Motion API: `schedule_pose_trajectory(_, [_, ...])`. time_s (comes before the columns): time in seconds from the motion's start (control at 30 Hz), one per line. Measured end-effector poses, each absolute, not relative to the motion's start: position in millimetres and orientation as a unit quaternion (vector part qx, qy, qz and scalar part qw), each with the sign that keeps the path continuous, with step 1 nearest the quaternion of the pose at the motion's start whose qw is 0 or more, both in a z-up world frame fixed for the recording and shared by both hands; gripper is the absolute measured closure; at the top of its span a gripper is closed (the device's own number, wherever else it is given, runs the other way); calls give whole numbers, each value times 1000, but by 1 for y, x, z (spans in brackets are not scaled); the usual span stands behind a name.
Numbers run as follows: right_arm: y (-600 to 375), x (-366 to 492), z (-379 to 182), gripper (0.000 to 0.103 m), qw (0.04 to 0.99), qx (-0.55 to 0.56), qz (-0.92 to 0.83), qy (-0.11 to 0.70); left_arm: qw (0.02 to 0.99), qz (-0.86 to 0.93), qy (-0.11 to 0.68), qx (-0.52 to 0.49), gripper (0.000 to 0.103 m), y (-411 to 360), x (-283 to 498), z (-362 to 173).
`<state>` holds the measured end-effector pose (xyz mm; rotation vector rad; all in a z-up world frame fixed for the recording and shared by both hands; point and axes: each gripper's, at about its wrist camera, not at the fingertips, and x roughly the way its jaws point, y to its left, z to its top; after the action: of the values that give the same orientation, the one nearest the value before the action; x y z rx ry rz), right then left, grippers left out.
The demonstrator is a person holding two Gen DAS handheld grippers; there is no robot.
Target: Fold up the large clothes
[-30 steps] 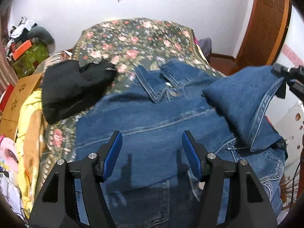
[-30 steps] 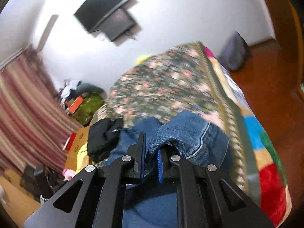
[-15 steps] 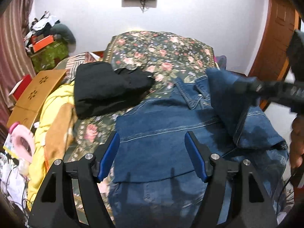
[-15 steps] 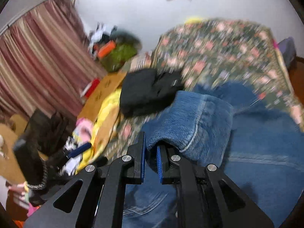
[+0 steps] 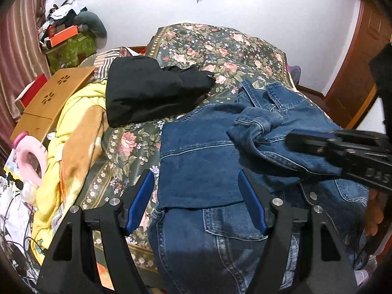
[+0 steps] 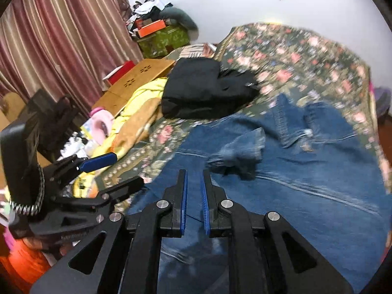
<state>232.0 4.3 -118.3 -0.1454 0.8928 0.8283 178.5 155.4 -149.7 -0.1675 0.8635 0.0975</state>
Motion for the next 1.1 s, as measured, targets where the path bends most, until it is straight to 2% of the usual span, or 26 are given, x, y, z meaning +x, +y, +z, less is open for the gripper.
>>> schedule_pose_trajectory(0.4, [-122, 246, -108, 89, 874, -43, 258, 408, 912, 1, 410, -20, 33, 111, 220, -142])
schedule_pose_trajectory(0.57, [-185, 251, -109, 88, 884, 16, 208, 419, 894, -13, 446, -31, 33, 104, 259, -163])
schedule_pose_trajectory(0.63, [-204, 250, -110, 82, 889, 32, 182, 418, 886, -26, 462, -38, 35, 101, 271, -173])
schedule_pose_trajectory(0.67, [-215, 249, -111, 71, 893, 41, 166, 417, 880, -29, 472, -42, 35, 99, 278, -179])
schedule_pose_trajectory(0.7, [-223, 248, -112, 57, 895, 45, 155, 416, 875, -29, 481, -46, 39, 98, 284, -184])
schedule_pose_trajectory(0.73, [-231, 247, -113, 54, 898, 50, 143, 413, 871, -31, 489, -48, 45, 97, 290, -189])
schedule_pose_trajectory(0.77, [-239, 244, -115, 54, 901, 55, 135, 408, 868, -35, 492, -49, 48, 96, 293, -192])
schedule_pose_trajectory(0.8, [-244, 244, -117, 54, 901, 60, 128, 410, 868, -38, 494, -48, 56, 96, 297, -194])
schedule_pose_trajectory(0.83, [-246, 244, -119, 54, 899, 63, 125, 414, 869, -38, 491, -46, 70, 96, 299, -195])
schedule_pose_trajectory(0.9, [-250, 246, -124, 54, 894, 68, 117, 427, 871, -37, 486, -58, 83, 102, 304, -193])
schedule_pose_trajectory(1.0, [-255, 243, -124, 54, 894, 69, 116, 427, 882, -33, 462, -87, 95, 117, 304, -175])
schedule_pose_trajectory(1.1, [-253, 240, -120, 54, 896, 75, 120, 420, 899, -35, 426, -97, 96, 131, 296, -145])
